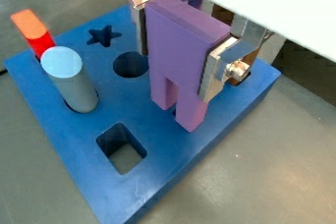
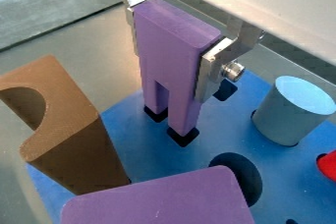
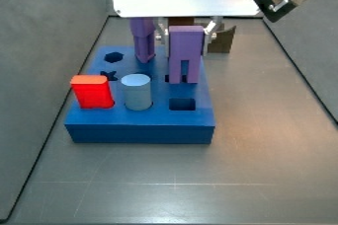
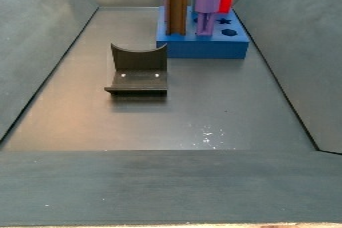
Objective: Pick up the double-square object. Rotate the double-square object. Move to above the board. Insert the double-square object.
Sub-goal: Insert the double-square object.
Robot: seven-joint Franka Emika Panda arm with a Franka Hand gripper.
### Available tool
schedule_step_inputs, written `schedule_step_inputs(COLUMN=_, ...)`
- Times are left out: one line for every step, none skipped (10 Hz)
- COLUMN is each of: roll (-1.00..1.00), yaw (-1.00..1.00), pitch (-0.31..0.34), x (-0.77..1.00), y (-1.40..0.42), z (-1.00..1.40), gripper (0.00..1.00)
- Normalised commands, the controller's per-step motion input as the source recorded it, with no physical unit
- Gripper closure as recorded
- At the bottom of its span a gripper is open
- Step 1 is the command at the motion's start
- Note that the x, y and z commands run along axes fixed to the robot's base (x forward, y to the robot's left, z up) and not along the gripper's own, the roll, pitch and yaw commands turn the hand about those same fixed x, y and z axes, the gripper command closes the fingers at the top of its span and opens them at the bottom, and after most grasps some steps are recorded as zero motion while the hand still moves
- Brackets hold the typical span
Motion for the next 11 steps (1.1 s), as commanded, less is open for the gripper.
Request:
schedule_step_inputs(roll=0.0, yaw=0.0, pitch=0.0, x=-0.03, y=0.0, z=0.0, gripper=1.0)
schedule_step_inputs(roll=0.12, yaw=0.0, pitch=0.006, x=-0.06, y=0.0, z=0.0, gripper=1.0)
schedule_step_inputs(roll=0.23, yaw=0.0, pitch=0.051, x=-0.11, y=0.0, z=0.0, gripper=1.0)
schedule_step_inputs(roll=0.17, yaw=0.0, pitch=0.006, x=-0.15, y=0.0, z=-0.02, gripper=1.0)
schedule_step_inputs(roll=0.12, yaw=0.0, pitch=0.0, x=-0.17, y=0.01, z=-0.03, gripper=1.0)
schedule_step_inputs(roll=0.05, yaw=0.0, pitch=0.0, x=-0.13, y=0.02, z=-0.08, gripper=1.0)
schedule_step_inputs(roll=0.07, yaw=-0.01, pitch=0.0, x=-0.03, y=0.04, z=-0.16, gripper=1.0)
schedule_step_inputs(roll=0.05, yaw=-0.04, pitch=0.037, x=0.0, y=0.05, z=-0.14, gripper=1.0)
schedule_step_inputs(roll=0.07, yaw=-0.13, pitch=0.1, x=0.0, y=0.05, z=-0.14, gripper=1.0)
schedule_step_inputs(roll=0.02, yaw=-0.3, pitch=0.157, x=0.07, y=0.08, z=-0.14, gripper=1.0)
schedule_step_inputs(roll=0.02, yaw=-0.24, pitch=0.137, x=0.0, y=0.07, z=-0.12, gripper=1.0)
